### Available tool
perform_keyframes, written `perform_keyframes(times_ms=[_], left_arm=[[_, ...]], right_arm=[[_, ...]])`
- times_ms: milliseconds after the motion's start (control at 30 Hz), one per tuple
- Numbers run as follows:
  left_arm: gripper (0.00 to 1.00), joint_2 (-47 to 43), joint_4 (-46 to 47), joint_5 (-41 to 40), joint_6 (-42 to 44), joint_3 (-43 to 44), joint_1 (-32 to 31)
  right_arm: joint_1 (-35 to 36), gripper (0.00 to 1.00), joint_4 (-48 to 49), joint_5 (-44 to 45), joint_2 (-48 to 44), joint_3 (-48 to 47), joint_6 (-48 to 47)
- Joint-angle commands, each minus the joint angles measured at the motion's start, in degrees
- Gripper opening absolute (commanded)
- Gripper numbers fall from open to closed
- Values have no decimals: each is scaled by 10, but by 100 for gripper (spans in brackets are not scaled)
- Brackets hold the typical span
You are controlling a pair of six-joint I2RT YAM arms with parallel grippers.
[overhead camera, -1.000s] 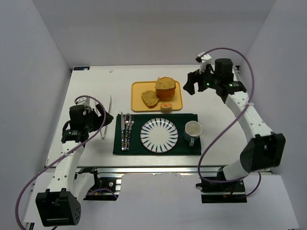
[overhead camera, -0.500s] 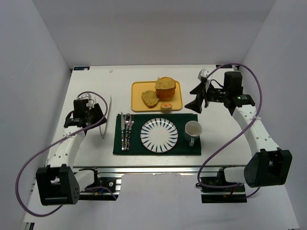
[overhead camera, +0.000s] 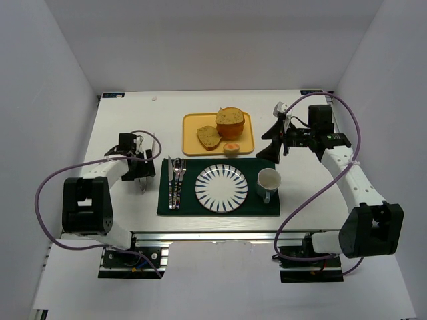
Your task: Place the bread
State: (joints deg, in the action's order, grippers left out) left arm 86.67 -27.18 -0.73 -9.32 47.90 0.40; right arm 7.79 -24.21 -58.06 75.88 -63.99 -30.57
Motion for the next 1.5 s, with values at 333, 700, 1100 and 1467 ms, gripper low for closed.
perform_keyframes(times_ms=[333,700,1100,1467], left_arm=[[70,103,122,-72,36,36,-35],[10,-2,124,-59,2,0,-35],[40,-99,95,242,-151,42,-37],[47,7,96,274,-190,128,-90]], right_arm=[[-1,89,-1,-5,25,-31,14],[-8,89,-29,4,9,-24,-7],[-13,89,-37,-19,5,-18,-14],[-16,89,-58,-18,-4,-12,-33]])
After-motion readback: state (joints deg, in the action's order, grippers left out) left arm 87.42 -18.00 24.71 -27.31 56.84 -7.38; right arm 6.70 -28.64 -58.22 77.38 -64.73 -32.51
